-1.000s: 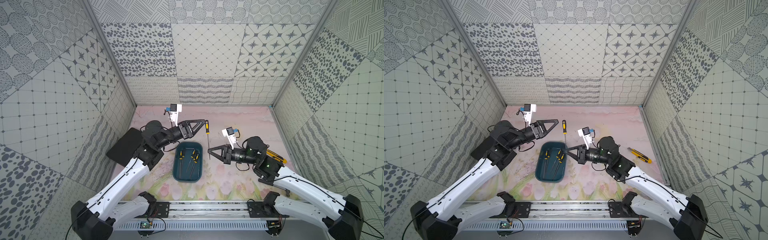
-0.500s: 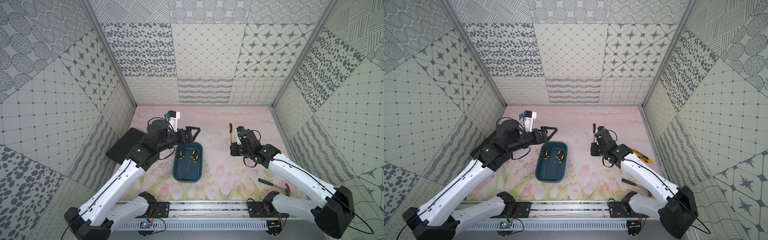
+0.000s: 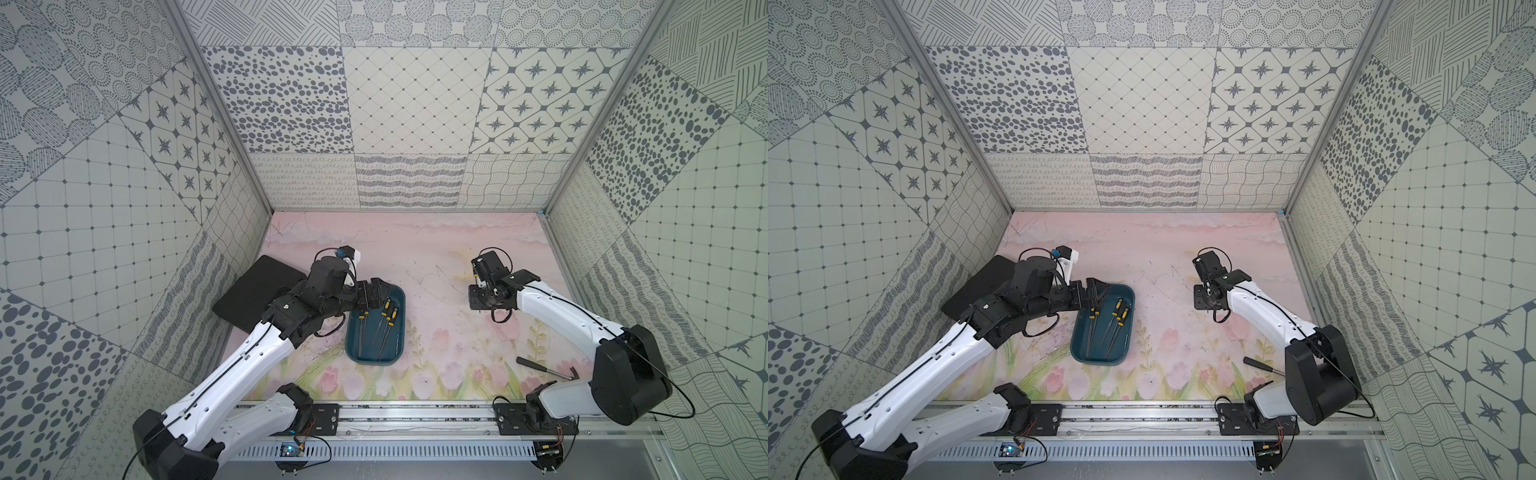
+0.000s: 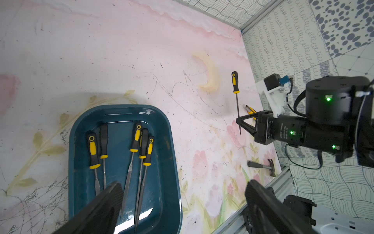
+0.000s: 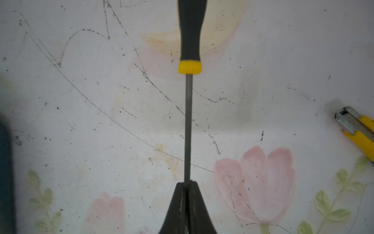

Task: Take the file tool out of the storage box
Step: Place the file tool at the center of the board.

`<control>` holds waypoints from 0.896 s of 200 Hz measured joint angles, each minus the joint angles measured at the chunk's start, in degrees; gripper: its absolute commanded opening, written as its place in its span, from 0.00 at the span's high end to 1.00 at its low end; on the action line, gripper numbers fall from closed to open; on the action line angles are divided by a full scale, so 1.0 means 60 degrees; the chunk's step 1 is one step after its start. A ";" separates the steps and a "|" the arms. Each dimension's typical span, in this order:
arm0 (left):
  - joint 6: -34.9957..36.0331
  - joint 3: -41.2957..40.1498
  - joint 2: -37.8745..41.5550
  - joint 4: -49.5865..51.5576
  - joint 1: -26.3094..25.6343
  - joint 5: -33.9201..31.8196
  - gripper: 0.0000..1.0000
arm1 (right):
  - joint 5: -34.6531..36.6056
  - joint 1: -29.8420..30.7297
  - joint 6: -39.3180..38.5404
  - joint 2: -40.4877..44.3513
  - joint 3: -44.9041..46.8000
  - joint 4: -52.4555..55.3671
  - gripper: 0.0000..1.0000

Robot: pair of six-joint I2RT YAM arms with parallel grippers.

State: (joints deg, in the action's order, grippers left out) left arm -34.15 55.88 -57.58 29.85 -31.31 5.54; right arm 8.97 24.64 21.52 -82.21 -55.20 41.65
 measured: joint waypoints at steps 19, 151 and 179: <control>0.0015 -0.0120 0.0004 0.0025 -0.0025 -0.0025 0.02 | -0.0113 -0.0109 -0.0244 -0.0299 0.0000 -0.0025 1.00; 0.0091 -0.0805 -0.0189 0.0426 -0.0255 -0.0295 0.01 | -0.0466 -0.0528 -0.0663 -0.1938 -0.0018 -0.0193 1.00; 0.0153 -0.0867 -0.0208 0.0412 -0.0306 -0.0284 0.02 | -0.0521 -0.0572 -0.0667 -0.2204 -0.0058 -0.0171 1.00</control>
State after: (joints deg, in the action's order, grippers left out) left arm -33.23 50.68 -58.83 32.32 -33.15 3.84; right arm 5.85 21.21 17.52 -95.44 -55.55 40.62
